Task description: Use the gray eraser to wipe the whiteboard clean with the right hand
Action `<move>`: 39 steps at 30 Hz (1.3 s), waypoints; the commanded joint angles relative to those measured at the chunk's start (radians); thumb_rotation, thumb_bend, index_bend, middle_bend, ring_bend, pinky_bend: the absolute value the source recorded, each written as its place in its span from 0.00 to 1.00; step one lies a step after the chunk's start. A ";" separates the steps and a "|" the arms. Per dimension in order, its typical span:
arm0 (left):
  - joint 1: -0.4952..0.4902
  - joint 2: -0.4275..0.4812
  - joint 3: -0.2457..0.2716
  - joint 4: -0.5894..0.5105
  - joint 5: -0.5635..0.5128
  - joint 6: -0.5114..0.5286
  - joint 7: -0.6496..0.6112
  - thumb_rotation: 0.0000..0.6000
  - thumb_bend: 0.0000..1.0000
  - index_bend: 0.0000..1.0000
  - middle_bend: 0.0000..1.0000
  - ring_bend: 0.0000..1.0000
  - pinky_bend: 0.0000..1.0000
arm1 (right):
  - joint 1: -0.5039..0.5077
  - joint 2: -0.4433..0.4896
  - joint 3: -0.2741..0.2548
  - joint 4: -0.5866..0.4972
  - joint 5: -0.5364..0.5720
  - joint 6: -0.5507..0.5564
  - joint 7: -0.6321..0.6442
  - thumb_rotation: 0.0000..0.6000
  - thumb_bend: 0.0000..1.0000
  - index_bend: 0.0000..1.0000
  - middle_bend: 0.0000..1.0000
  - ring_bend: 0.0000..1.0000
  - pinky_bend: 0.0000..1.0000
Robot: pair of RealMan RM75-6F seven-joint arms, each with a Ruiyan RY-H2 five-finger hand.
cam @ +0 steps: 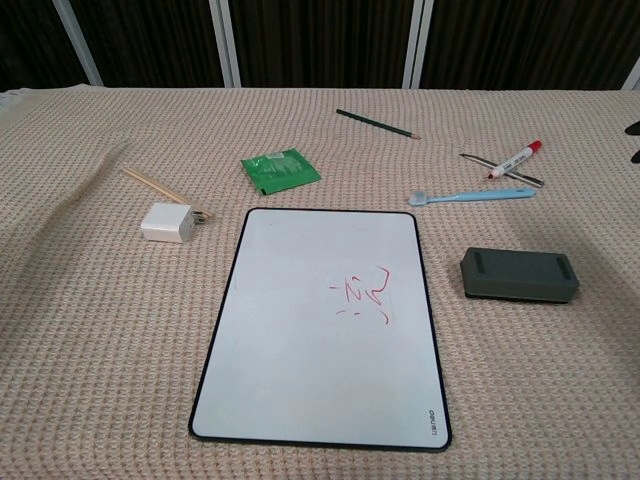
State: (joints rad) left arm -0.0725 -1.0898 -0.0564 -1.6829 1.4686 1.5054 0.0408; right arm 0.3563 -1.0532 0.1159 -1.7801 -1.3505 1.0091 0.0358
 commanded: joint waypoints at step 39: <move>-0.006 0.011 -0.017 -0.015 -0.052 -0.026 0.001 1.00 0.46 0.12 0.01 0.00 0.00 | 0.183 -0.425 0.016 0.136 0.331 0.015 -0.478 1.00 0.27 0.37 0.40 0.39 0.43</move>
State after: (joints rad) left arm -0.0785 -1.0791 -0.0732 -1.6977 1.4172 1.4789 0.0418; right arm 0.5369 -1.4745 0.1331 -1.6465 -1.0217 1.0231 -0.4383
